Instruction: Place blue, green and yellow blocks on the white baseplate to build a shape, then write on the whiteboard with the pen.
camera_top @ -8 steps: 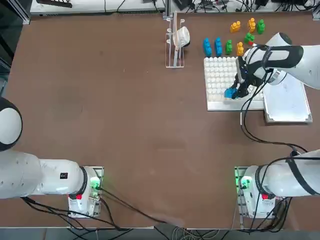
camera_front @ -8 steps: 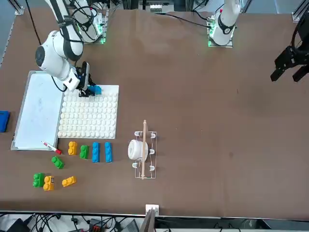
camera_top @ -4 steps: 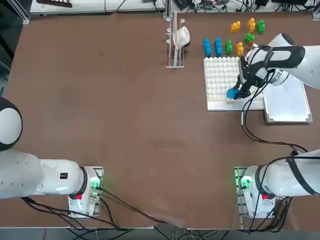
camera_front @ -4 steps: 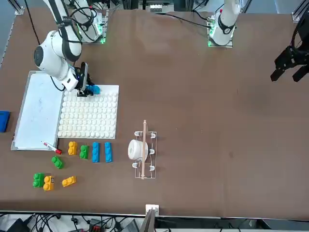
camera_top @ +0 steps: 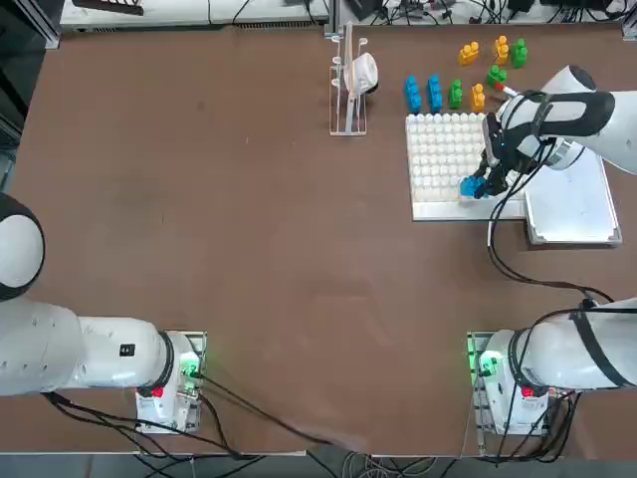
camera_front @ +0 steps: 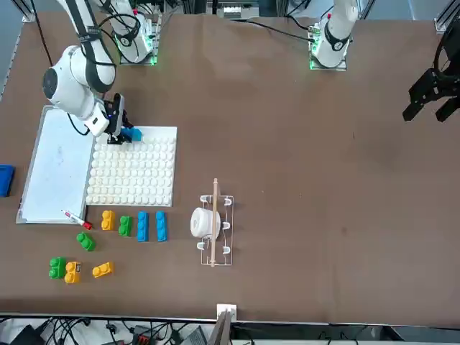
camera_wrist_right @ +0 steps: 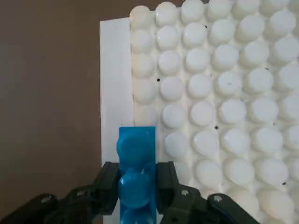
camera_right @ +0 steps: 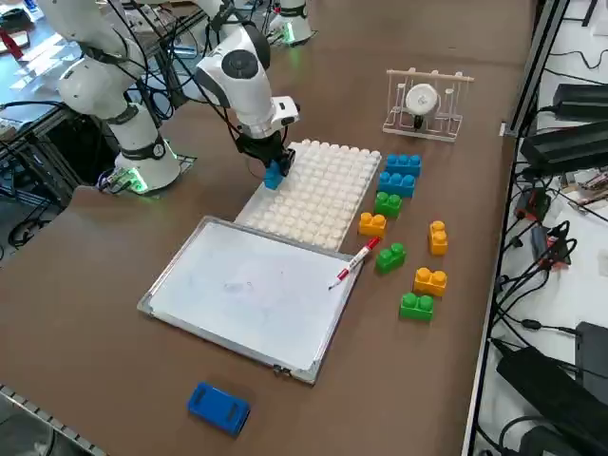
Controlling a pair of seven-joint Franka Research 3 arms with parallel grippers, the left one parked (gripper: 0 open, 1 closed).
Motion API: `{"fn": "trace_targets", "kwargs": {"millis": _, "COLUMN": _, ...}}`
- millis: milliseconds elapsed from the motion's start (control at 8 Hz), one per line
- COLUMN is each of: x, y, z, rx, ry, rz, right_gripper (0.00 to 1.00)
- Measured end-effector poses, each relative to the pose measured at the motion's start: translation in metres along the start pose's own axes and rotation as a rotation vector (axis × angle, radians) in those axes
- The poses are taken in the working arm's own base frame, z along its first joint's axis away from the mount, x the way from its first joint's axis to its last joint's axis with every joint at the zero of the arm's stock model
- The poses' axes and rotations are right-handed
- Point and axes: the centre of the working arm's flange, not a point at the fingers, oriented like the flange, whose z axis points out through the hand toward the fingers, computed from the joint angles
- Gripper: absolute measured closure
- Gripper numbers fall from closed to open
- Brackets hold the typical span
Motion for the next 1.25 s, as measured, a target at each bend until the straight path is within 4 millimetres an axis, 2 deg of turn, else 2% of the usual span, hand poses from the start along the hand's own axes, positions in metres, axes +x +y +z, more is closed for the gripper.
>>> {"fn": "trace_targets", "kwargs": {"millis": 875, "x": 0.001, "y": -0.001, "z": 0.005, "rx": 0.012, "ry": -0.003, "rz": 0.007, "right_gripper": 0.58}}
{"fn": "trace_targets", "kwargs": {"millis": 1250, "x": 0.015, "y": -0.002, "z": 0.009, "rx": 0.019, "ry": -0.008, "rz": 0.007, "right_gripper": 0.58}}
